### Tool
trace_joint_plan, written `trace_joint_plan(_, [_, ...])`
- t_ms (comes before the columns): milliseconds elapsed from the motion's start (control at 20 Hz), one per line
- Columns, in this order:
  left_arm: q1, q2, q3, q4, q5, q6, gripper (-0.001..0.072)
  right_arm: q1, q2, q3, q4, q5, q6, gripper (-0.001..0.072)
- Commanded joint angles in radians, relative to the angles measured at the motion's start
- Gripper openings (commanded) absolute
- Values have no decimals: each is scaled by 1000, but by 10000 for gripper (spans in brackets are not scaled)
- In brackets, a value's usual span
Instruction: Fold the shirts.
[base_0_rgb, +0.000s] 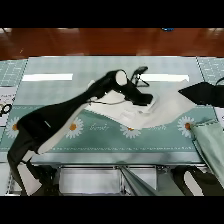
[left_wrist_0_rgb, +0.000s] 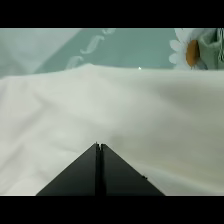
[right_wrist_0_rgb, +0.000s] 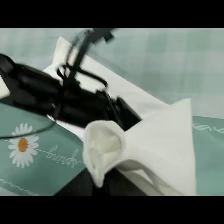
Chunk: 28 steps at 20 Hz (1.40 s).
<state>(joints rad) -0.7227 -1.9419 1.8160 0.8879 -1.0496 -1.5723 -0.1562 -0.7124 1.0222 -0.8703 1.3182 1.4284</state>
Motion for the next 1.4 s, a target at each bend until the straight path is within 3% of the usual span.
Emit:
trace_joint_plan(0, [152, 115, -15, 159, -85, -43, 16, 136, -81, 0, 31, -130, 35, 28])
trace_joint_plan(150, [308, 328, -169, 267, -77, -64, 16, 301, -214, 18, 111, -300, 31, 28])
trace_joint_plan(350, [467, 652, -468, 277, -35, -19, 16, 502, -481, 182, 162, -460, 30, 28])
trace_joint_plan(700, [558, 1128, -950, 275, 23, -12, 16, 670, -926, 500, 259, -492, 30, 28])
trace_joint_plan(1100, [558, 1213, -1088, 253, 29, -38, 16, 694, -1093, 573, 304, -506, 27, 28])
trace_joint_plan(1350, [558, 1207, -1088, 253, 74, -38, 16, 694, -1118, 573, 317, -603, 27, 29])
